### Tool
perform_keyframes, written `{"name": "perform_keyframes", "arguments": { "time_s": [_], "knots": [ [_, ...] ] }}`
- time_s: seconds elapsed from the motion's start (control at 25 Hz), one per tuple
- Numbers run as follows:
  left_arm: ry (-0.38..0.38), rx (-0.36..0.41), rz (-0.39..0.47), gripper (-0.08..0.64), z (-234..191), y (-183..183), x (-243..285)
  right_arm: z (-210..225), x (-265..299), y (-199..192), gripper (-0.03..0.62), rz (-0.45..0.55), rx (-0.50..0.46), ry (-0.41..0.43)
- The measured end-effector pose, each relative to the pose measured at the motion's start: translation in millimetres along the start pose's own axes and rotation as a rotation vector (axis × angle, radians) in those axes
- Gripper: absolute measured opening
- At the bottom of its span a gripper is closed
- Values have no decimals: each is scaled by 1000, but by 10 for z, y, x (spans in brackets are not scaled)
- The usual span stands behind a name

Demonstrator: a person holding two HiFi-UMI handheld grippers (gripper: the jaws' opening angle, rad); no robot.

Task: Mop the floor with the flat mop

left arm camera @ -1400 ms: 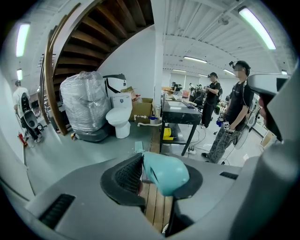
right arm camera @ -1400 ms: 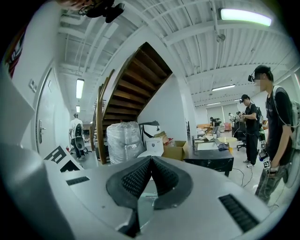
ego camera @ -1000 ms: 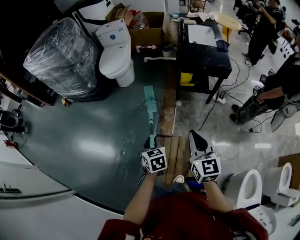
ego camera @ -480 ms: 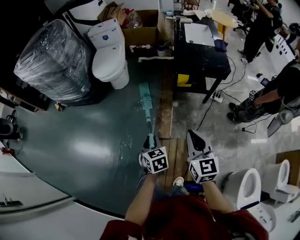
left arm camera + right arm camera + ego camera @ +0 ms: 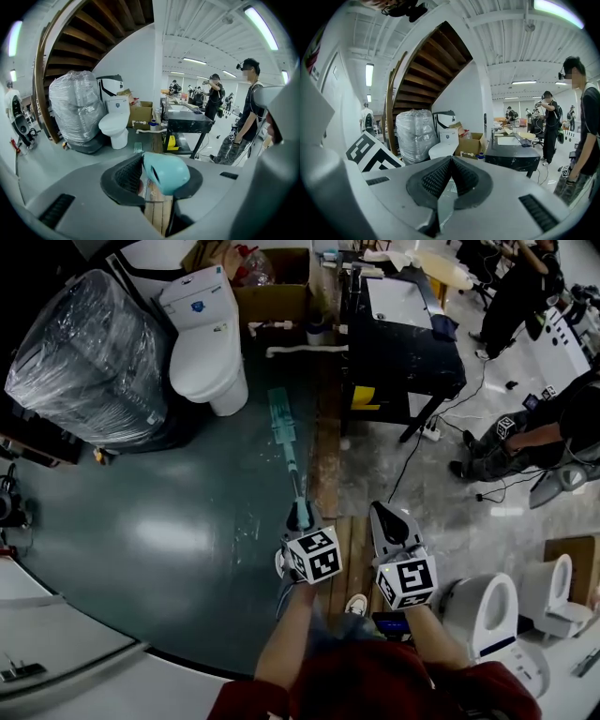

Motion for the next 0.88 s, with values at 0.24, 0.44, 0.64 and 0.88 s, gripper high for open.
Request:
{"name": "perform_keyframes", "arguments": {
  "time_s": [0.24,0.44,0.64,0.88],
  "knots": [
    [-10,-25,14,129,-285,172,435,-79,480,-53,17,-17,5,-21],
    [-17,-10,25,129,-420,319,805,-89,813,-74,17,-20,16,-41],
    [-20,10,32,129,-456,431,1108,-34,1027,-107,17,-23,33,-62],
    [-28,11,40,129,-576,529,1378,-21,1243,-141,17,-17,47,-95]
  ]
}}
Point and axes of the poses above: the fingertips, and each gripper's own axes: x forward along the fingers, z to its right, y out of its top, the point moved 10 cm from there along -x, backward along the fingers, and after that the axes turned 1 degree about y, right-handed, at the moved point
